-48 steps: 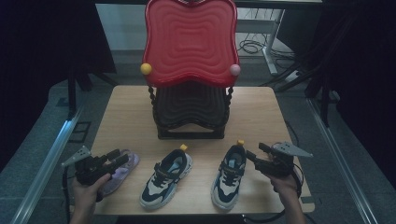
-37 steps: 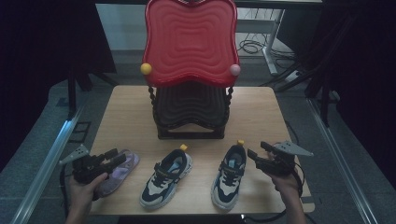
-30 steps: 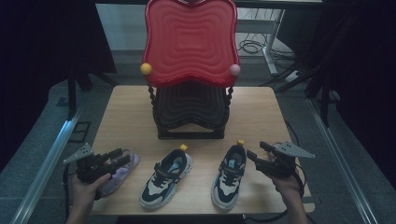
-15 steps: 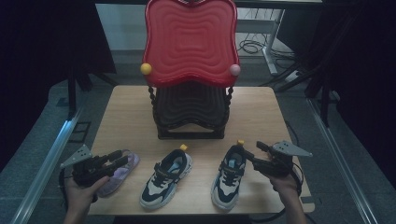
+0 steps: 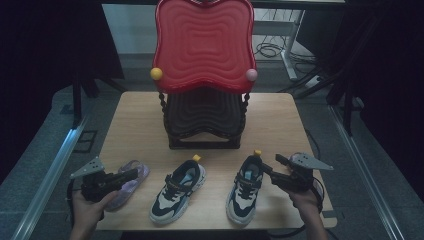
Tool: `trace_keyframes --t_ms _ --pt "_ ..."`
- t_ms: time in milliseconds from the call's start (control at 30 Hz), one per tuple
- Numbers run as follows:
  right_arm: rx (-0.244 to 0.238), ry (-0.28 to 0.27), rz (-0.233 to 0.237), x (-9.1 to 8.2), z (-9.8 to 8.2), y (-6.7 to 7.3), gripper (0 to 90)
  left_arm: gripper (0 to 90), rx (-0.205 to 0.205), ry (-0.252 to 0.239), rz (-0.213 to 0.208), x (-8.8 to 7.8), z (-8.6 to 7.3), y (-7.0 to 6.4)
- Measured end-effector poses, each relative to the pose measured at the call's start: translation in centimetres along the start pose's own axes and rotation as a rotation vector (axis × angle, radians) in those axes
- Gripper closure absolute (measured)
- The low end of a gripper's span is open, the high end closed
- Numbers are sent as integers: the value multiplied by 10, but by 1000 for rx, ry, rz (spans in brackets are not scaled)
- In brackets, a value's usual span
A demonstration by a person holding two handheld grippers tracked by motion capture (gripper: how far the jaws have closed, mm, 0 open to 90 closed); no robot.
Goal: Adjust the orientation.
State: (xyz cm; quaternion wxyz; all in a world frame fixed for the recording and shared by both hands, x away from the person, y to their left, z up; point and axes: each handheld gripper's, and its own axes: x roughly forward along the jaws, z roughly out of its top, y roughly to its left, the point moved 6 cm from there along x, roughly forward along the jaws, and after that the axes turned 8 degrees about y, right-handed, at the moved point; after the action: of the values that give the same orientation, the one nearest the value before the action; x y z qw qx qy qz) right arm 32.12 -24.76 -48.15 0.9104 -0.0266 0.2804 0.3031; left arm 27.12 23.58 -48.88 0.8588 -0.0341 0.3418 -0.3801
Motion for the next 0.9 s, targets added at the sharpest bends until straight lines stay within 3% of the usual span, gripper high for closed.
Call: trace_keyframes --t_ms 167,300,600,900 --pt "-1 2 3 -6 2 0 328 900 22 35 17 -3 -4 -1" --pt "18 -12 5 -9 5 -2 328 898 -16 61 29 -4 -19 2" --pt "18 -3 15 -7 3 0 325 899 -53 143 57 0 -60 5" --pt "22 6 15 -4 1 2 324 900 -74 198 138 -8 -83 17"
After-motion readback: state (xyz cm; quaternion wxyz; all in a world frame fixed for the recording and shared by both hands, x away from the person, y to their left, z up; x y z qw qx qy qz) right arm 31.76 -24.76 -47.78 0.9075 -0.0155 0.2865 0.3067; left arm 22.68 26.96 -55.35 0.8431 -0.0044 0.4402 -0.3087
